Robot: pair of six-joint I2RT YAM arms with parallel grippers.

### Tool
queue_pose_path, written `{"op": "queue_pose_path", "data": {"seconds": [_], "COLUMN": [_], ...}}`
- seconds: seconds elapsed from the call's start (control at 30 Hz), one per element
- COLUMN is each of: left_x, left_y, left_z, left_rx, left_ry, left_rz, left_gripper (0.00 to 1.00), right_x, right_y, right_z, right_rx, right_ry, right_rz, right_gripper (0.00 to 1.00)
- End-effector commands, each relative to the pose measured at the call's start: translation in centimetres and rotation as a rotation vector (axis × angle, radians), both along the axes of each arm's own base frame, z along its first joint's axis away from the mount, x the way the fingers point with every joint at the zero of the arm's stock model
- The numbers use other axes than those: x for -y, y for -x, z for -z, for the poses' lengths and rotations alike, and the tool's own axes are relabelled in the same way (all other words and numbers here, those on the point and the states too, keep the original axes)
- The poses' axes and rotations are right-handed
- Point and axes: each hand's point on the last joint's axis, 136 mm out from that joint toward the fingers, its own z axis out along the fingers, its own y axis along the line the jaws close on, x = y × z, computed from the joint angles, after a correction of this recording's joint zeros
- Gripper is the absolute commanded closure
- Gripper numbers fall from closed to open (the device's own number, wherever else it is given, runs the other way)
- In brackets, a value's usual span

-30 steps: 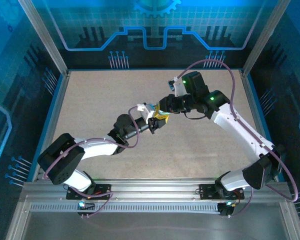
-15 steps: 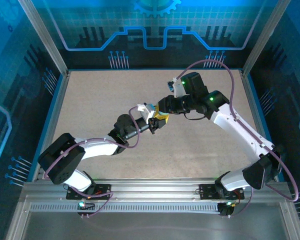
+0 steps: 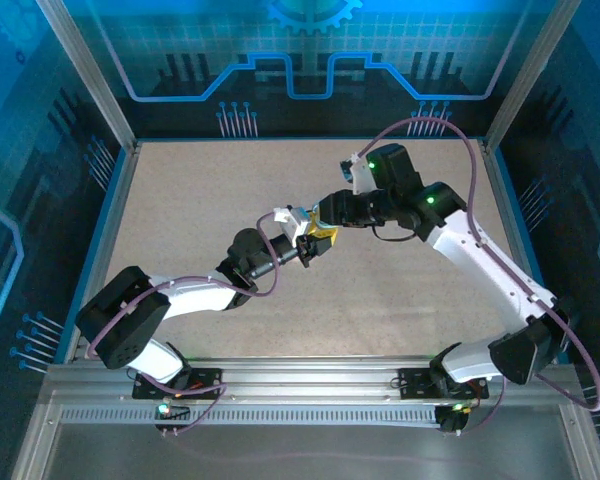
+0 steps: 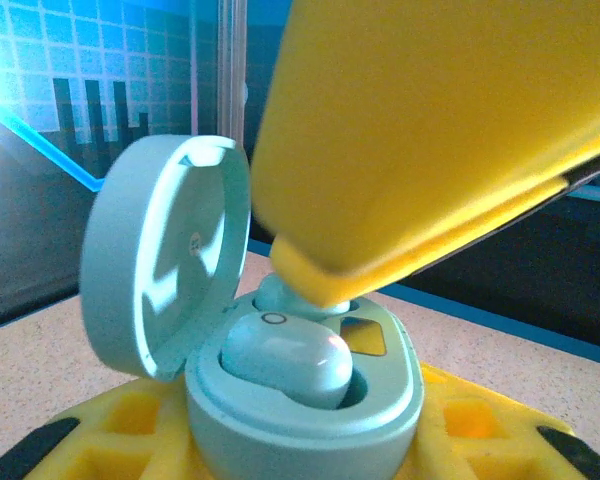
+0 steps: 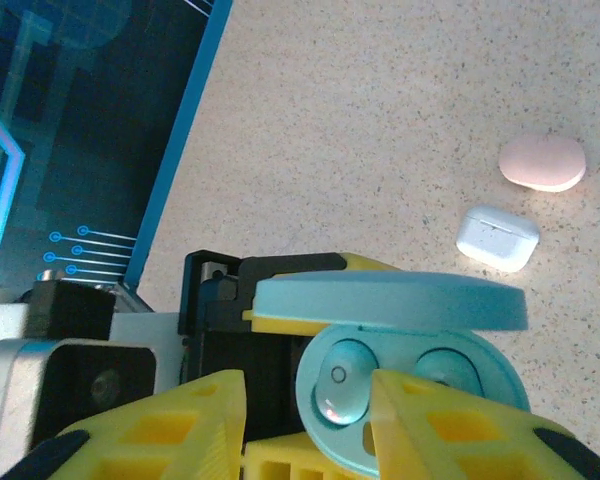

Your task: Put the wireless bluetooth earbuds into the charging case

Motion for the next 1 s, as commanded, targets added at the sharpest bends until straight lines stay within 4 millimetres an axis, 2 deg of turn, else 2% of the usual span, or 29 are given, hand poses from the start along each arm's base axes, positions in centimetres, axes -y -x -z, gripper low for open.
{"op": "queue_pose_path", "data": {"seconds": [0.0, 0.13, 0.2, 0.33, 0.4, 0.67, 0.77, 0.97], "left_x": [-0.2, -0.3, -0.3, -0.3, -0.2, -0.2, -0.3, -0.7], "left_y": [0.3, 0.6, 0.8, 1.7, 2.2, 3.0, 2.8, 2.3], "left_z": [-2.6, -2.5, -2.5, -2.6, -2.7, -3.2, -3.7, -4.4], "left_rx": [0.084, 0.093, 0.102, 0.110, 0.112, 0.117, 0.117, 0.118], "left_ry": [0.047, 0.036, 0.025, 0.007, 0.002, -0.005, 0.008, 0.026], "left_rz": [-0.011, -0.008, -0.003, 0.032, 0.053, 0.082, 0.067, 0.034], "left_gripper": [0.64, 0.64, 0.63, 0.63, 0.63, 0.63, 0.63, 0.63], "right_x": [0.4, 0.9, 1.8, 4.5, 5.1, 1.7, 1.0, 1.1], "right_y": [0.6, 0.8, 0.3, -2.0, -2.7, -3.7, -3.2, -1.3], "right_z": [-2.3, -4.3, -4.8, -4.3, -4.0, -2.6, -1.9, -1.1], "right_rx": [0.085, 0.169, 0.212, 0.190, 0.146, -0.001, -0.038, -0.062], "right_ry": [-0.039, -0.069, -0.058, -0.004, 0.006, -0.044, -0.044, -0.079], "right_rz": [-0.005, -0.010, 0.031, 0.153, 0.154, -0.006, -0.057, -0.121], "right_gripper": [0.60, 0.59, 0.59, 0.55, 0.55, 0.52, 0.52, 0.51]}}
